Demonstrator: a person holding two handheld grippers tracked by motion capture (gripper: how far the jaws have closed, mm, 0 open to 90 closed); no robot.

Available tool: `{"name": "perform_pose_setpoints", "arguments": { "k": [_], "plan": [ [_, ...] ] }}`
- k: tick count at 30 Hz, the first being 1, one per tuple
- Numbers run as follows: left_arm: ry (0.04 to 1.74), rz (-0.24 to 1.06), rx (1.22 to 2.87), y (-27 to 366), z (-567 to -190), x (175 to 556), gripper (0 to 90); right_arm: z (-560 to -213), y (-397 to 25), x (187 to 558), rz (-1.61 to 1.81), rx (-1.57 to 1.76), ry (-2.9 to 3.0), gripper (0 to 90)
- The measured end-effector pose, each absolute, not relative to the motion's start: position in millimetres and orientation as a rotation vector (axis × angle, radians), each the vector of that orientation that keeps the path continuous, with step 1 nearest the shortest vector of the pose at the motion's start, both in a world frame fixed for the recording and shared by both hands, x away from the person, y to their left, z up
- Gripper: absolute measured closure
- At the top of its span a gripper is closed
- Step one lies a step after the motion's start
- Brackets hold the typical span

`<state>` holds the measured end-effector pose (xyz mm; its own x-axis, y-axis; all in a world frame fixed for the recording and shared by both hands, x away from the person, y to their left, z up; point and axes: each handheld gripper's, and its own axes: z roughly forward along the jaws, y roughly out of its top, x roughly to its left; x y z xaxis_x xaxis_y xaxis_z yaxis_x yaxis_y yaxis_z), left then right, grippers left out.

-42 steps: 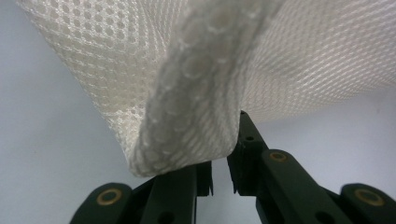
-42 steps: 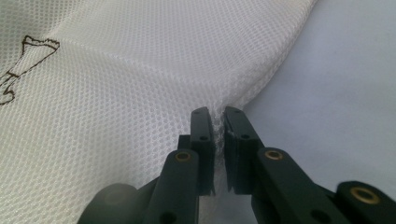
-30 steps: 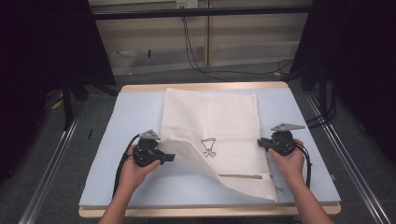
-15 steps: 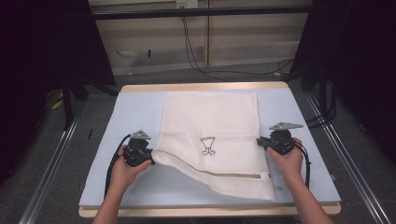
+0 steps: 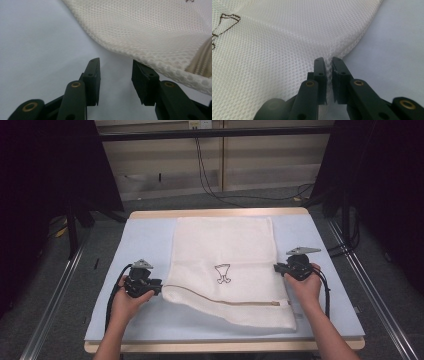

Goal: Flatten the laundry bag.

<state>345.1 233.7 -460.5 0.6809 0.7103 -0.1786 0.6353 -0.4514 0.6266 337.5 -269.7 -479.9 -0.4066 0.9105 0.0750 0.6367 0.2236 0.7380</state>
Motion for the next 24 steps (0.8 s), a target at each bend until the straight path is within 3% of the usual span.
{"name": "perform_pose_setpoints", "arguments": {
  "k": [14,18,20,24],
  "plan": [
    [1.065,0.152,2.153,243,-458,350,47.8,-479,-269,338,1.015,1.430,2.128,81.0],
    [1.113,0.136,2.129,240,-462,353,44.6,-479,-269,336,1.008,1.413,2.142,71.3],
    [1.128,0.129,2.117,238,-463,354,44.5,-478,-268,334,1.012,1.419,2.150,62.3],
    [1.146,0.124,2.110,235,-465,356,43.8,-479,-268,331,0.990,1.377,2.162,59.2]
  ]
}}
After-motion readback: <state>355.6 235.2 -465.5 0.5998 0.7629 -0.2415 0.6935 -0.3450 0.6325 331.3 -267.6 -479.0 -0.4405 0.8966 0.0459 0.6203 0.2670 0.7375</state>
